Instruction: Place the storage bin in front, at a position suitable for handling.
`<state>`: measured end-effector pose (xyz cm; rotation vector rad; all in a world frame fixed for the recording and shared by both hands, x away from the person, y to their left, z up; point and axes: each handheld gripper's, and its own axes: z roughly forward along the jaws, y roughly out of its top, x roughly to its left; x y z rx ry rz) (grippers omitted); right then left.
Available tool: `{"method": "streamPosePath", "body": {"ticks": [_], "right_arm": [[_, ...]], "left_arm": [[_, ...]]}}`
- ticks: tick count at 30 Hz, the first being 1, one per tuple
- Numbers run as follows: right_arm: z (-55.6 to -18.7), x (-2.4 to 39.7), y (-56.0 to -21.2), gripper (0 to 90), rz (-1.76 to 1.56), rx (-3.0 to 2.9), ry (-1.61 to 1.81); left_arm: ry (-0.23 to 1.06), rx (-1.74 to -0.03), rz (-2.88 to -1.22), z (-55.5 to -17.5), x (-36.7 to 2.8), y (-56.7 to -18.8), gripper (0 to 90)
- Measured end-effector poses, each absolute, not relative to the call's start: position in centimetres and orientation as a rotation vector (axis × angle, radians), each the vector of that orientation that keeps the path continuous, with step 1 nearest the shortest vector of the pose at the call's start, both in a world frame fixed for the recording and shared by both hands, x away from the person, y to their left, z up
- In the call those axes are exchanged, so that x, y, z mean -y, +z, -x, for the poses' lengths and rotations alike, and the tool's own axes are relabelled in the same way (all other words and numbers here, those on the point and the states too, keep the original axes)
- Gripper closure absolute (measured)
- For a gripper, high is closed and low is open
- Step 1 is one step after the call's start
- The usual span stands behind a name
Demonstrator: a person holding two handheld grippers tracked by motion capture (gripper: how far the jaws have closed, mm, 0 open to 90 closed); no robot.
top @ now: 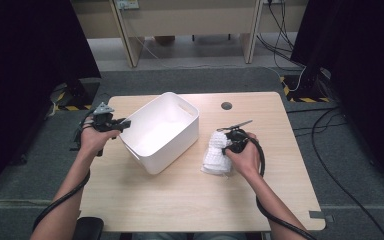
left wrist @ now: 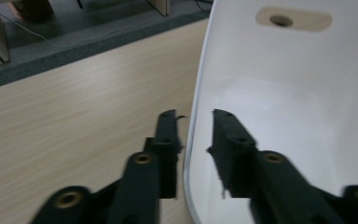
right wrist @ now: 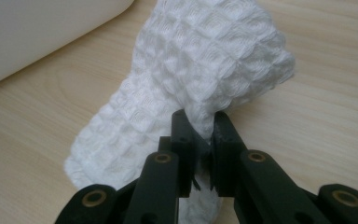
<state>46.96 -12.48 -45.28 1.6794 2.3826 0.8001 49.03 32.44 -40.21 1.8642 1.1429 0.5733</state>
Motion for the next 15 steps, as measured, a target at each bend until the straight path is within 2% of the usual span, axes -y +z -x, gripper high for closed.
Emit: {"method": "streamPosePath", "body": {"ticks": [3, 7, 11, 15], "right_arm": [[-46.3, 14.0, -44.5, 82.6, -1.705, -2.344, 0.827], [-45.6, 16.5, -43.1, 82.6, -1.723, -2.271, 0.891], [-45.1, 17.8, -42.1, 82.4, -1.727, -2.222, 0.935], [-44.6, 18.4, -41.8, 82.4, -1.738, -2.200, 0.952]], "left_arm": [[0.666, -1.179, -1.754, -47.5, -32.1, -38.5, 45.2], [0.698, -1.270, -1.665, -43.6, -31.6, -36.6, 30.7], [0.601, -1.345, -1.600, -40.4, -31.3, -36.9, 26.0], [0.567, -1.395, -1.598, -39.3, -30.7, -37.4, 26.0]]}}
